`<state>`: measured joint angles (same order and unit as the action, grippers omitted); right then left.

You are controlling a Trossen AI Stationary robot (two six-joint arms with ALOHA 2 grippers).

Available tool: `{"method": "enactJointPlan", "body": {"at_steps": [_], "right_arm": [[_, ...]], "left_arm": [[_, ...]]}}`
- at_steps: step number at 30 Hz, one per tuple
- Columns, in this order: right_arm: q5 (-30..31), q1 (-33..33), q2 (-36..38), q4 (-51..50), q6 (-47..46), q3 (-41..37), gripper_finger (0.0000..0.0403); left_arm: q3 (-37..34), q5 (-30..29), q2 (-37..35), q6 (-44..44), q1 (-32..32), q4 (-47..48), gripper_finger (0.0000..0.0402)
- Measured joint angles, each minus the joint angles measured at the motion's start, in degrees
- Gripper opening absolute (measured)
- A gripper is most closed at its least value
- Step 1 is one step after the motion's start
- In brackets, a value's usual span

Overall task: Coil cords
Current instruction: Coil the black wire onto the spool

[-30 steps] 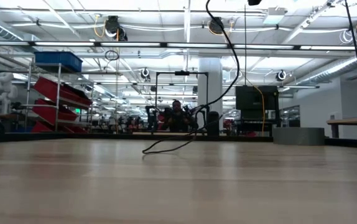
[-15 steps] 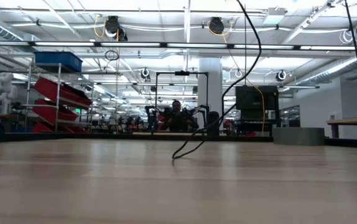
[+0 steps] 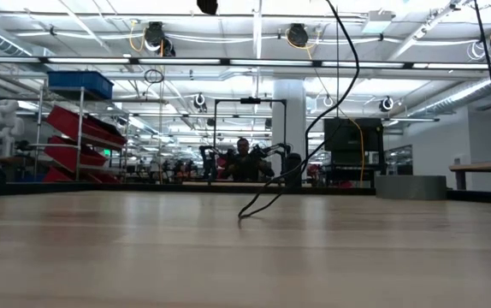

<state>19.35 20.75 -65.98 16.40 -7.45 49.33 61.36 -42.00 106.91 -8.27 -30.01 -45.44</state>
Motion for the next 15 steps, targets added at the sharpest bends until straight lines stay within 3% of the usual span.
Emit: {"method": "enactJointPlan", "body": {"at_steps": [9,15], "right_arm": [[0.0,0.0,0.0,0.0,0.0,0.0,0.0],[0.0,0.0,0.0,0.01,0.01,0.01,0.0]], "left_arm": [[0.0,1.55,0.0,0.26,0.84,2.51,0.0111],[0.0,1.58,0.0,0.31,0.89,2.81,0.0064]]}}
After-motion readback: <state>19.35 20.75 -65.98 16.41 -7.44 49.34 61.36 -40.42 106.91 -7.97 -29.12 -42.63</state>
